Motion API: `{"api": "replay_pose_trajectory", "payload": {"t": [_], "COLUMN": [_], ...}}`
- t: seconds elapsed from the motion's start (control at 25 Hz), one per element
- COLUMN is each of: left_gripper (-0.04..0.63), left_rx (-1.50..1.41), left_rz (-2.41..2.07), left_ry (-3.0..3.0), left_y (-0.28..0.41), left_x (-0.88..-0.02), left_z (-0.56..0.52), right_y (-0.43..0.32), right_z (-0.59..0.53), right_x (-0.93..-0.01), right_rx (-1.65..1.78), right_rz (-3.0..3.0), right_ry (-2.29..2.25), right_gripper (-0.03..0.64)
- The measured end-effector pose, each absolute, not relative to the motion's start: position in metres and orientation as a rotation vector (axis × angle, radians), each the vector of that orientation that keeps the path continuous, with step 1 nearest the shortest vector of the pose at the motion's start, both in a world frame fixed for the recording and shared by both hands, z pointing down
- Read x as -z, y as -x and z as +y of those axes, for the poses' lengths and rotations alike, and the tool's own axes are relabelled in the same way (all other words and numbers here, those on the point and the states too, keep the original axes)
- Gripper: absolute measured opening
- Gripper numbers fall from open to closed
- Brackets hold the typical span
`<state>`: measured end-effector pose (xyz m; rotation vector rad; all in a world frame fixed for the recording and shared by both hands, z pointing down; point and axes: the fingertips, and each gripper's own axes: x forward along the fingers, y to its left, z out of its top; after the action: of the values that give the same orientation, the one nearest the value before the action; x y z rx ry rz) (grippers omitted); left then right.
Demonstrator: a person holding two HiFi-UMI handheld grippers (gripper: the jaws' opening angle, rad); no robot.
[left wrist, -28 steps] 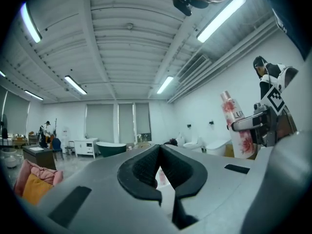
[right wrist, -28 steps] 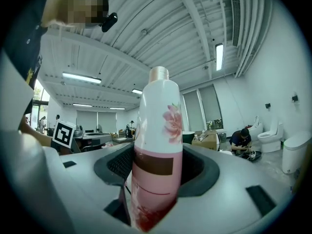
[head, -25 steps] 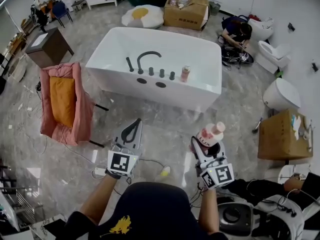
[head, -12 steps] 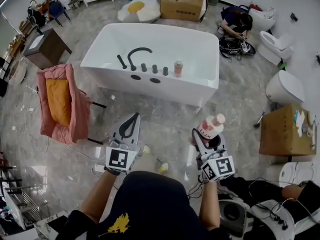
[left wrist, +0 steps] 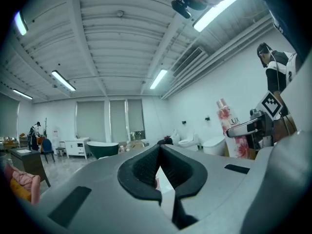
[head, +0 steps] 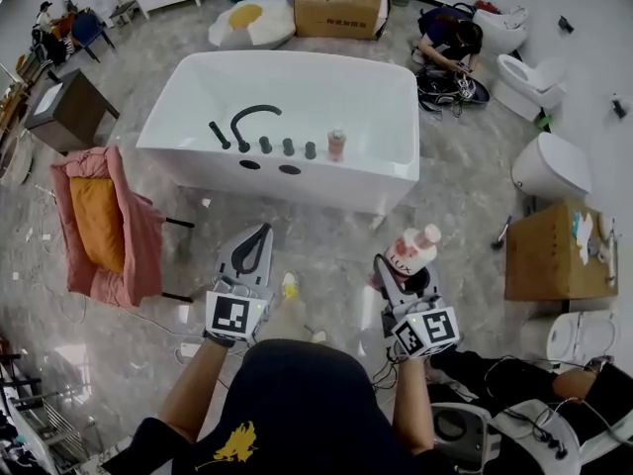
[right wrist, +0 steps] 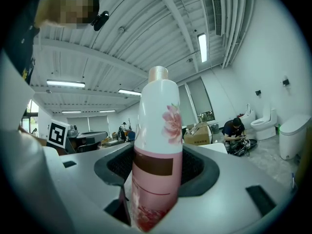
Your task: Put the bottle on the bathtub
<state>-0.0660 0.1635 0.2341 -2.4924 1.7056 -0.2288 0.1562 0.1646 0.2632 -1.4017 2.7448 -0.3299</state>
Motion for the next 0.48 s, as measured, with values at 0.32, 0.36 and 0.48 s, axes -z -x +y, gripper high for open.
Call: {"api": "replay_pose_trajectory", "payload": {"t": [0.32,0.36,0.48], "left_gripper": [0.014,0.014,0.014], "left_rx": [0.143,0.147,0.12], "left_rz": [1.621,1.599,1.559], "left_ry": [2.528,2.536,2.593], "left_y": [0.102,0.107,0.121], "left_x": [-0.236,-0.238,-0.246], "left_z": [0.074,0.063,0.029], "right_y": [-0.112,-0.107,-0.094], "right_z": [0.083,0.072,0.042], "right_x": [-0.262,-0.263,-0.268], "right_rx": [0.439,0.443,0.421], "right_rz": [2.636,2.629,2.633], "right_ry": [1.445,1.474,1.568], "right_gripper": [0.242,0.242,0.242]}}
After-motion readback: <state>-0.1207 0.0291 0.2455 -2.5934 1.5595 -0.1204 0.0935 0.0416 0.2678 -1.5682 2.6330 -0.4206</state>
